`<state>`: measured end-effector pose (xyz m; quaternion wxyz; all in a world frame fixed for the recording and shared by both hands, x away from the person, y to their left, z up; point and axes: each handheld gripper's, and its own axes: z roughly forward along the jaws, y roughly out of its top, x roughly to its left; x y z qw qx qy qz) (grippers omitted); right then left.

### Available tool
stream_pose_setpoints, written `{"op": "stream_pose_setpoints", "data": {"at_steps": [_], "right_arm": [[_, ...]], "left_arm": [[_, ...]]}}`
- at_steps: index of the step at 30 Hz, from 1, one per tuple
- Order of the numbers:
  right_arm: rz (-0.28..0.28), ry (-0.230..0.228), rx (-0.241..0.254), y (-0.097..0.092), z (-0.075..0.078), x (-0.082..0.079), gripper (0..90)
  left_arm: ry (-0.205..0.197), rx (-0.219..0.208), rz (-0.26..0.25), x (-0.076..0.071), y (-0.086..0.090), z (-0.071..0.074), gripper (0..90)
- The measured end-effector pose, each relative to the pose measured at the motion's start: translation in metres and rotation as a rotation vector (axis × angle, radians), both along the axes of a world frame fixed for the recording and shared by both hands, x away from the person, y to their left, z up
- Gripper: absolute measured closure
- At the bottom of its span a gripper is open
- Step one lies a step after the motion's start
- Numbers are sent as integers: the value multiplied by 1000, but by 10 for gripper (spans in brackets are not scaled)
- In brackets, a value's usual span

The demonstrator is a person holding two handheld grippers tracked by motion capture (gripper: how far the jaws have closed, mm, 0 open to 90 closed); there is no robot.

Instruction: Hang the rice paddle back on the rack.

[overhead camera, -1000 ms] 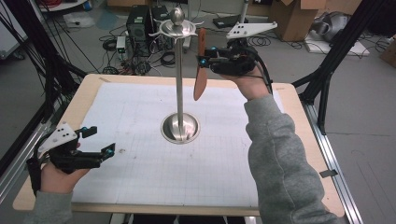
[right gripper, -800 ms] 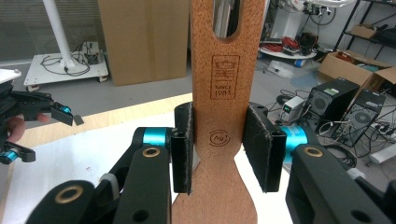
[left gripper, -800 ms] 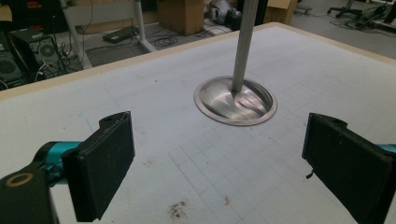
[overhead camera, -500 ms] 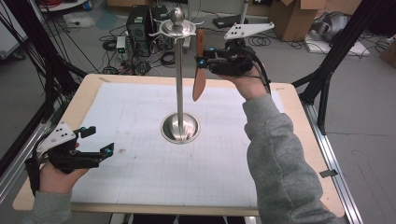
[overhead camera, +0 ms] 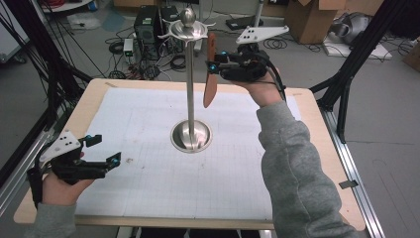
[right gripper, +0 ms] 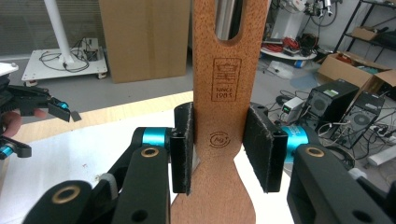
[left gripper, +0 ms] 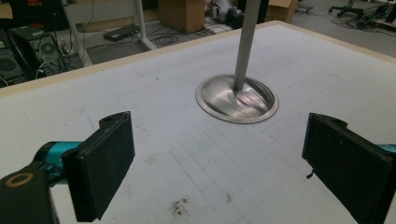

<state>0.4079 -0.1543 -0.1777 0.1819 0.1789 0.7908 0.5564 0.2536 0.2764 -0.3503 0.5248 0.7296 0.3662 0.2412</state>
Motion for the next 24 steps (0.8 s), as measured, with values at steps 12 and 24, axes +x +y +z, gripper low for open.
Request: {"op": "stream_pose_setpoints", "data": {"at_steps": [12, 24], "right_arm": [[-7, -22, 20, 0, -2, -5, 508], [-33, -18, 5, -7, -12, -9, 416]], "left_arm": [[-10, 3, 6, -1, 0, 1, 97], [-1, 8, -4, 2, -5, 0, 97]]}}
